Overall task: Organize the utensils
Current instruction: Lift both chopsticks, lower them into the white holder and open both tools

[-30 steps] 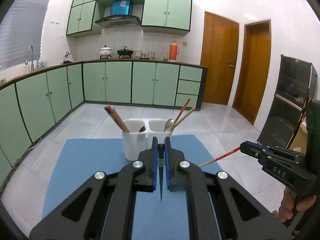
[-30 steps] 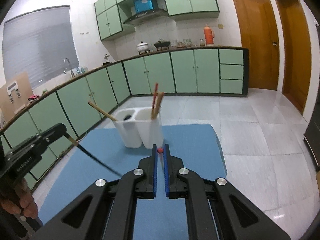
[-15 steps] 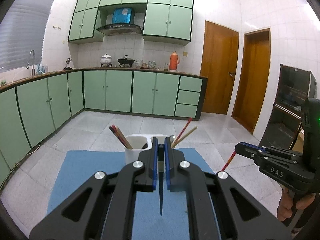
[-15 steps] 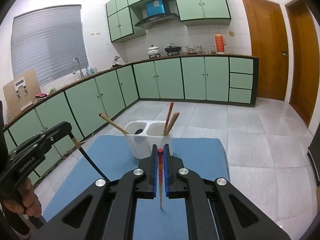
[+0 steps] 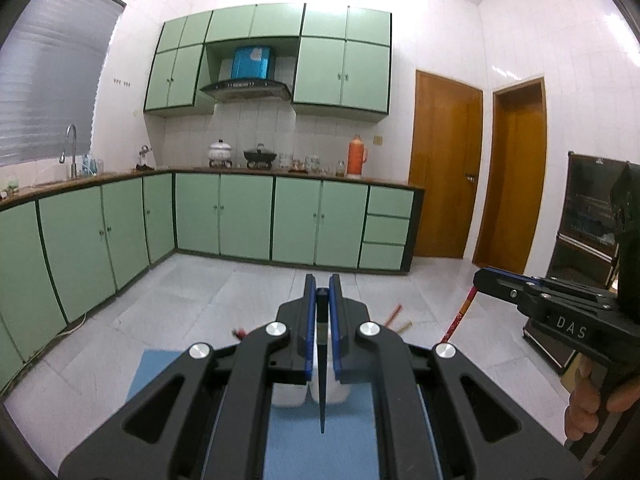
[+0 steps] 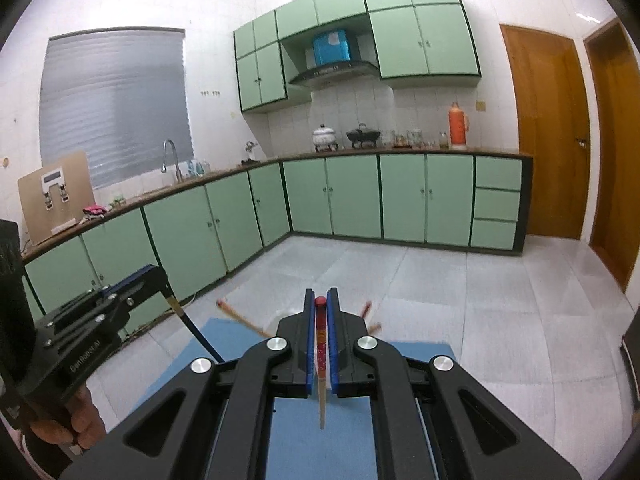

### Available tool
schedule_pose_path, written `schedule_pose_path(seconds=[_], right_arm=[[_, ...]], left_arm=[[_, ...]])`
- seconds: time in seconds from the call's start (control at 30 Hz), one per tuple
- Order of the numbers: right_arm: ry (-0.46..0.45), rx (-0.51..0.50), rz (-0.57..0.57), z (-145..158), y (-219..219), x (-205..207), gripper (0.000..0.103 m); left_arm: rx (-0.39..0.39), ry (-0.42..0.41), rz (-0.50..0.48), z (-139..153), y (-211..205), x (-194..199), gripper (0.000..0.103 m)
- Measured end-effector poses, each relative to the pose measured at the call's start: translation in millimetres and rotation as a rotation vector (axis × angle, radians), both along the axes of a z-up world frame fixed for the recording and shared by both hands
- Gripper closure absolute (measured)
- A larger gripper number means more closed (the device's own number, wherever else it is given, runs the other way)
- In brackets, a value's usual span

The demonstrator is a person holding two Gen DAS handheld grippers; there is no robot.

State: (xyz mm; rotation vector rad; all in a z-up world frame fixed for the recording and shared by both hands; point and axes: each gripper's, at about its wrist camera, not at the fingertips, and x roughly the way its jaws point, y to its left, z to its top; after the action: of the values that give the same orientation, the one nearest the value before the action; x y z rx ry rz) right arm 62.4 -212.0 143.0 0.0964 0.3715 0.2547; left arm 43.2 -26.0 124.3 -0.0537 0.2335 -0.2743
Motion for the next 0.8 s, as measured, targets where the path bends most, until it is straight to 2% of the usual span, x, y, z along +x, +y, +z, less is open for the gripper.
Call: schedule_pose_path(seconds=[0.27, 0.4, 0.6, 0.8], right_arm=[[-0.067, -0.012, 0.01, 40.1, 6.3, 42.1, 0.097], [-0.073, -0.024, 0.004, 46.7, 8.7, 65.2, 0.097], [-0.053, -0.03, 0.001, 37.4, 8.7, 104.1, 0.097], [0.001, -0.029, 0.0, 6.1, 9.4, 134.1, 0.097]], left_arm=[[-0.002, -0.114, 0.026, 44.2, -3.9, 35.1, 0.098], [-0.003, -0.138, 0.034, 51.9, -10.4, 60.4, 0.098], [0.026, -0.129, 0.046, 34.9, -20.9, 100.4, 0.098], [0.05, -0.064, 0.051, 1.7, -29.7, 135.8, 0.097]])
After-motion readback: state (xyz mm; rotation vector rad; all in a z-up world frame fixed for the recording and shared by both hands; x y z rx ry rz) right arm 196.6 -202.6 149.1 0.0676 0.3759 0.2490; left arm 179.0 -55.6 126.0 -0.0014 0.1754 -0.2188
